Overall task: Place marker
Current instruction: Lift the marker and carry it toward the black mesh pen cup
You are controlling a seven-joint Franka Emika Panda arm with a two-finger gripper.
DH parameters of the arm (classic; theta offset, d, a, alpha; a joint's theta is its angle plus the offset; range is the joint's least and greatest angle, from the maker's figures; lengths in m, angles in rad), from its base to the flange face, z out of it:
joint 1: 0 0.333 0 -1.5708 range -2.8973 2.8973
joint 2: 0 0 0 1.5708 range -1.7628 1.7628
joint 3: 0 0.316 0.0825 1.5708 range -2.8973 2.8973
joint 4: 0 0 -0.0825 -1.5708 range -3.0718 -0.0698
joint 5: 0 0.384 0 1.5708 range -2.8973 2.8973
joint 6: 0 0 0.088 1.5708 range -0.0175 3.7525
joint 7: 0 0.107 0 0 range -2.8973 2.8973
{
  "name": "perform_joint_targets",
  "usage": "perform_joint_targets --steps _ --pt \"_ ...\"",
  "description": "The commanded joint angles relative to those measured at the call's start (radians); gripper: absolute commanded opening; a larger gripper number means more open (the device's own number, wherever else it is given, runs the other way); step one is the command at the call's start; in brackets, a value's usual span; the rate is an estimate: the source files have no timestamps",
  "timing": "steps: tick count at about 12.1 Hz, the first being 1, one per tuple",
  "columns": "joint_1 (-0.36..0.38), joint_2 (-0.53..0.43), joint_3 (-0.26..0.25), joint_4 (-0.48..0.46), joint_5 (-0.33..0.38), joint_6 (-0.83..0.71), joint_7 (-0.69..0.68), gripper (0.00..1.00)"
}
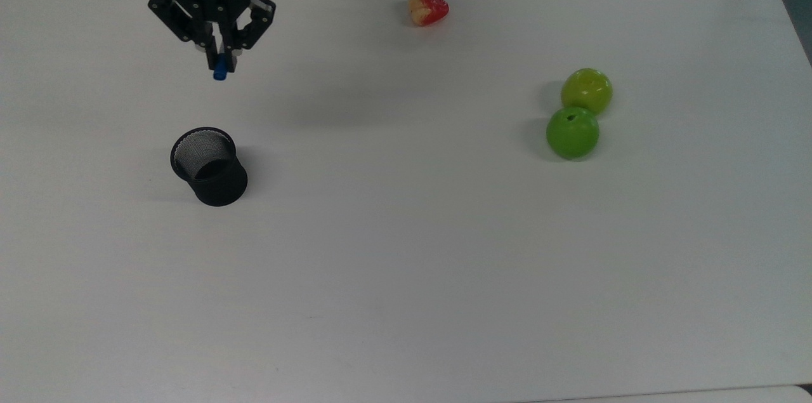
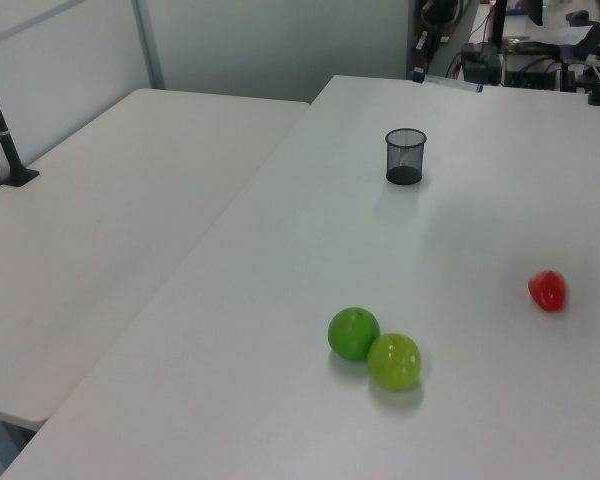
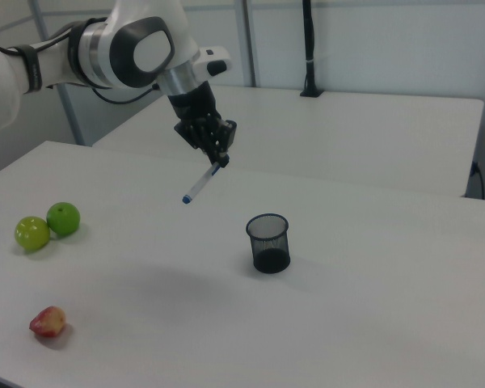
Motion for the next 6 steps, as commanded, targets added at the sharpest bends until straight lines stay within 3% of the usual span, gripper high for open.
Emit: perform_joint_targets --steps 1,6 --pt "-0.025 0.003 -0.003 -0.041 0.003 0.160 -0.007 0.10" --pt "-0.052 0.040 -0.003 -0.099 -0.009 0.412 -0.009 0.10"
